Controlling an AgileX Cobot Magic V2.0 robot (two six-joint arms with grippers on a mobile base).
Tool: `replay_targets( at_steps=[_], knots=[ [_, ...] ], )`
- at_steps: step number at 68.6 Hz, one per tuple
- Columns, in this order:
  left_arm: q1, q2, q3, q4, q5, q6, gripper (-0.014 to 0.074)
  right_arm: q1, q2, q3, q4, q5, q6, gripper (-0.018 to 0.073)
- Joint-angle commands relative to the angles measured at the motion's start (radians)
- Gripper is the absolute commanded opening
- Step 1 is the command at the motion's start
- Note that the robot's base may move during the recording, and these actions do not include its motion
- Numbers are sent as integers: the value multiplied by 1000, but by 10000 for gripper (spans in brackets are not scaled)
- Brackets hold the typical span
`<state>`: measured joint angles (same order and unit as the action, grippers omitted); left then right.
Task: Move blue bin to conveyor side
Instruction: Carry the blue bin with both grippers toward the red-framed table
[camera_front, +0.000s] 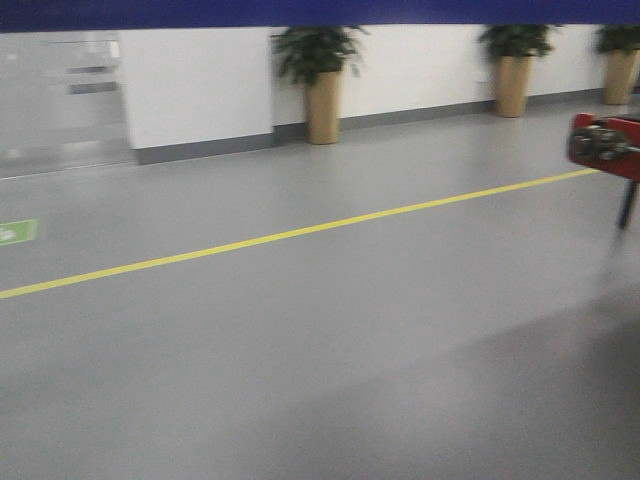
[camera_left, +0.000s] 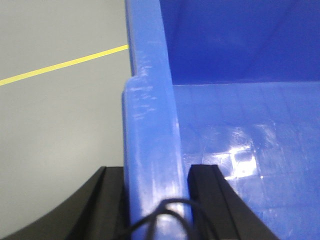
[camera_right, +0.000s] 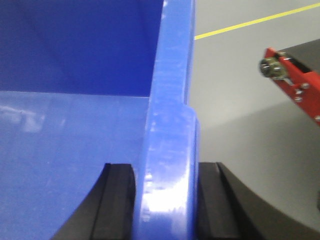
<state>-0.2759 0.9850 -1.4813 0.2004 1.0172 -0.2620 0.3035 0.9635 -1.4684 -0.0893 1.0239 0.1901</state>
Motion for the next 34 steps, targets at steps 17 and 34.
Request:
replay_targets(
  at_steps=[17,34],
  knots=[
    [1,-20,-17,50,-96,15,-16,-5,-19,-26,-74,-116,-23,-76],
    [1,-20,-17,79,-100,15,-16,-5,-19,-26,-74,-116,-23,-76]
  ],
)
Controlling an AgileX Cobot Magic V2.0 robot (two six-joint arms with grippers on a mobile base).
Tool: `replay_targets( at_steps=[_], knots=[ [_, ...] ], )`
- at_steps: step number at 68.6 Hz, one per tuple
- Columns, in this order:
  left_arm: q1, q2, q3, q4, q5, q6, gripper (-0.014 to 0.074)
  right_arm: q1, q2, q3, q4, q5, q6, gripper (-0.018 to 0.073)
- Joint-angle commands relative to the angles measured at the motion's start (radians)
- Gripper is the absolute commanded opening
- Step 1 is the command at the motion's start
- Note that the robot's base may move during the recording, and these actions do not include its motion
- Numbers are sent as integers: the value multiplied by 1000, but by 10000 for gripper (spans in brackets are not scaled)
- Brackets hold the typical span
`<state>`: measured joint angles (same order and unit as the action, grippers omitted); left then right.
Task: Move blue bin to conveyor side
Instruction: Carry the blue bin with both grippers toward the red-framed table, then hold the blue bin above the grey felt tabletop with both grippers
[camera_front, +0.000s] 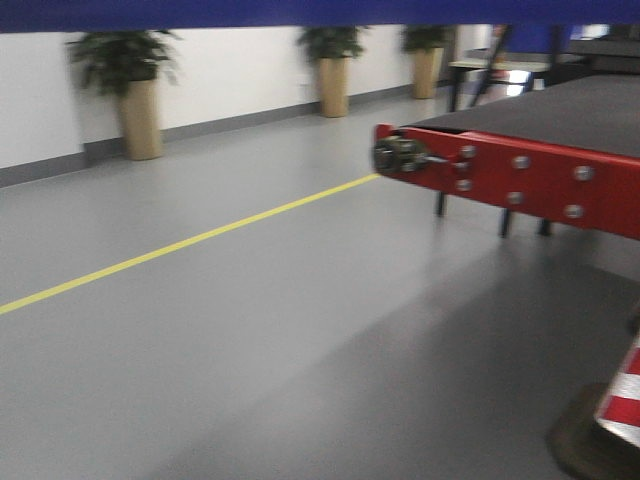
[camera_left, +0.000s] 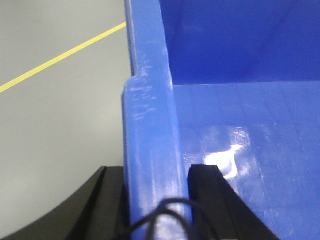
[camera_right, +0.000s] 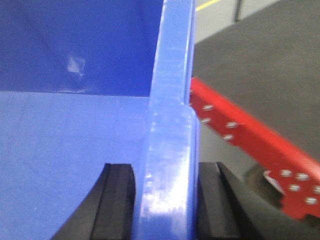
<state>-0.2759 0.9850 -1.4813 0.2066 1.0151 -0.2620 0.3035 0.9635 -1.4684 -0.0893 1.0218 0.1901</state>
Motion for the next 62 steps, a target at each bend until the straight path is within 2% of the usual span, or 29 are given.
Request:
replay_targets(
  at_steps=[1,62],
  knots=[
    [1,-20,-17,73,-98,15,-16,-5,-19,-26,-74,-113,-23,-76],
    [1,-20,-17,83,-98,15,-16,-5,-19,-26,-74,-113,-23,-76]
  ],
)
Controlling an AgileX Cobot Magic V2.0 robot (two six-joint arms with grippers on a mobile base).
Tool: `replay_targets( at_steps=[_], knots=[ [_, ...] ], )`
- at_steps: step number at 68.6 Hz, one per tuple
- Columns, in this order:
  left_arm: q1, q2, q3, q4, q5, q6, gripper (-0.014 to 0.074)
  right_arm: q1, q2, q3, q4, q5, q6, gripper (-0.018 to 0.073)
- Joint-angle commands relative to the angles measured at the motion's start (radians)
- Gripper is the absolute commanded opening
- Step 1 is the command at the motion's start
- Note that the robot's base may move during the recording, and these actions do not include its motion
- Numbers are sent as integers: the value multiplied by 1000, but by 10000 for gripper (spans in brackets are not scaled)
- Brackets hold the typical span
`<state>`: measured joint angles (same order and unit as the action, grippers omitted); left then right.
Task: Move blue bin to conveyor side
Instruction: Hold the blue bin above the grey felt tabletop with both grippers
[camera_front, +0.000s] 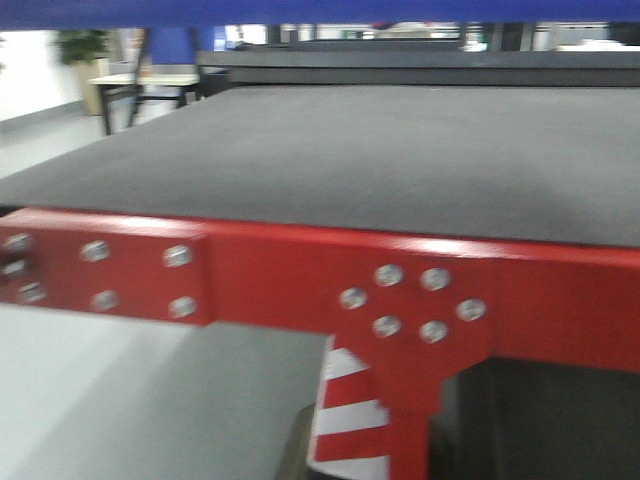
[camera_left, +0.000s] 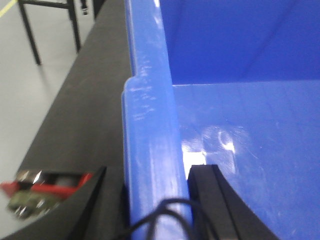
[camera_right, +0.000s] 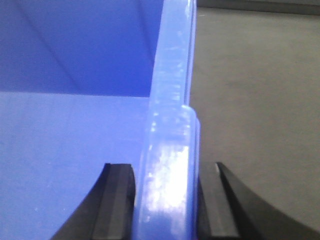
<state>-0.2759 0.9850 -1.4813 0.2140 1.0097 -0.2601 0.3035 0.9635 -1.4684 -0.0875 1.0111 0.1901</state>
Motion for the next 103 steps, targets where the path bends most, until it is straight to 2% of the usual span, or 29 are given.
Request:
replay_targets(
  at_steps=[1,103],
  knots=[
    [1,-20,-17,76,-93,13,-16,-5,-19,-26,-76,-103,-23,-76],
    [1,-20,-17,79,-93,13,-16,-5,-19,-26,-76,-103,-23,-76]
  ],
)
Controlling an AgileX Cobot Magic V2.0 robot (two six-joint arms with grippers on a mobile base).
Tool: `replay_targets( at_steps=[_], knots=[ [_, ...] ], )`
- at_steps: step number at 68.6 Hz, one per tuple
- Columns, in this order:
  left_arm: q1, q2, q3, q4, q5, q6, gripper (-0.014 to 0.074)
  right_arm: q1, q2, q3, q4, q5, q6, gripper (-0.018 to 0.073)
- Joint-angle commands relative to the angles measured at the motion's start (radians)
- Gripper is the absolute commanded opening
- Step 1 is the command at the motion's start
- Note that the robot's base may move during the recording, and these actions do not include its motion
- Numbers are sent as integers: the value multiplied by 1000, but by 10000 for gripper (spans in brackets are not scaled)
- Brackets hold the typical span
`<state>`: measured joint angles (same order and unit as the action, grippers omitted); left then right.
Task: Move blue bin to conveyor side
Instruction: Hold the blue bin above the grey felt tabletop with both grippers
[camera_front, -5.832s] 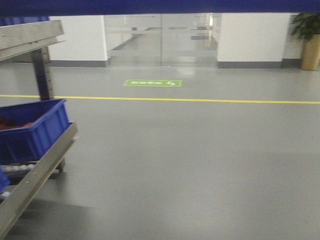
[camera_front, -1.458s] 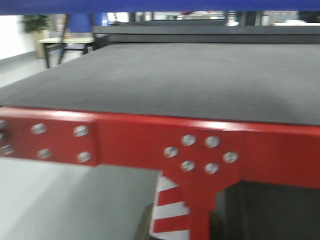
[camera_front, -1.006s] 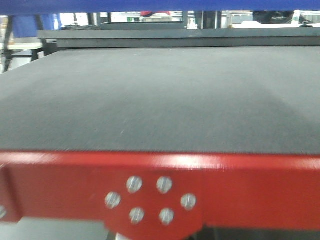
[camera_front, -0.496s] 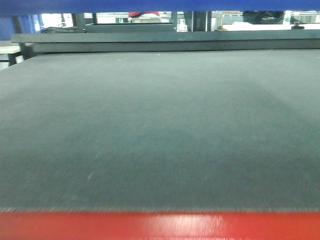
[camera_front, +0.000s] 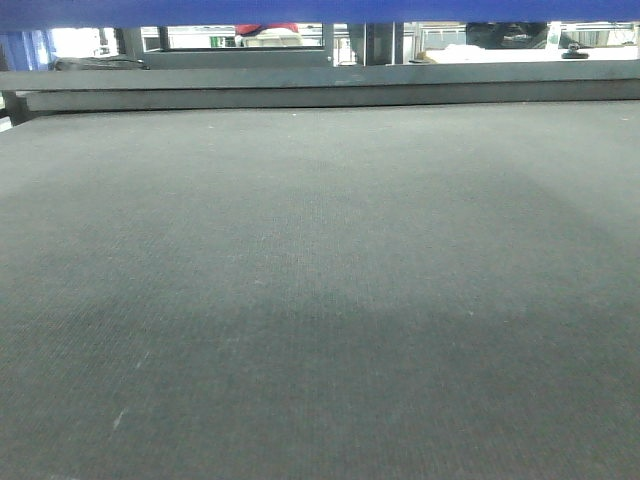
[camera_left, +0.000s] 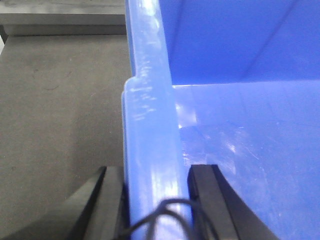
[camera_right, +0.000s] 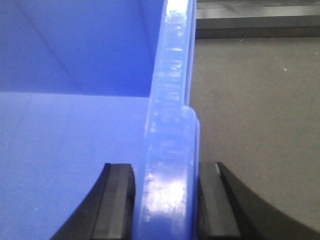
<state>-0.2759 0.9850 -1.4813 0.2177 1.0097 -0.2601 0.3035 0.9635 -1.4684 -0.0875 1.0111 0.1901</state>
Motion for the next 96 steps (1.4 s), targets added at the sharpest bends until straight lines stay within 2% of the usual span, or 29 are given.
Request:
replay_targets(
  at_steps=[1,96],
  knots=[
    [1,-20,-17,76,-93,13,-16,-5,-19,-26,-76,-103,-23,-76],
    [1,18,-20,84,-92,13,-16,-5,12,-29,-60,-106,-23,-77]
  ],
)
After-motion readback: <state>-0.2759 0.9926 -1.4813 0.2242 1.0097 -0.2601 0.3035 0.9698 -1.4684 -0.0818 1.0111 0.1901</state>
